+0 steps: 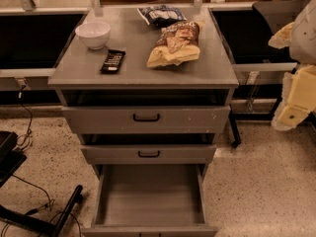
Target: Close bottom drawer
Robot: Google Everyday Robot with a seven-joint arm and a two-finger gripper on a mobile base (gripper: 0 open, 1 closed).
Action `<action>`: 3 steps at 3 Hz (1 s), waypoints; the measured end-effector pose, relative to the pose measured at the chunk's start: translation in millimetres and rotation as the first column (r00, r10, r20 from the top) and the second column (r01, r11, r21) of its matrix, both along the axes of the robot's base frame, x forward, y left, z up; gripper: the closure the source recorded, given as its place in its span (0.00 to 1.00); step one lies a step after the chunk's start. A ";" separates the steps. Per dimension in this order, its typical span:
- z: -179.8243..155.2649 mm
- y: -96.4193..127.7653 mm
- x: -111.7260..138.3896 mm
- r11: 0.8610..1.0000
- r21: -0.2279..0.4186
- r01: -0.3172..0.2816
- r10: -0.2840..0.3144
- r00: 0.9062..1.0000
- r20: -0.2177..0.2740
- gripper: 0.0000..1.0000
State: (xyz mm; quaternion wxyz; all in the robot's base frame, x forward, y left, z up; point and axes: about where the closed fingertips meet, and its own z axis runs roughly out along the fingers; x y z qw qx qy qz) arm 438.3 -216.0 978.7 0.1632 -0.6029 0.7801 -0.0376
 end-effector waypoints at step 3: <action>-116.5 -24.7 -20.8 1.000 -0.007 0.024 -0.024 0.995 -0.097 0.00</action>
Offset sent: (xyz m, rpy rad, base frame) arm -0.0222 -0.0309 -0.1459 0.0038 0.1646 -0.0355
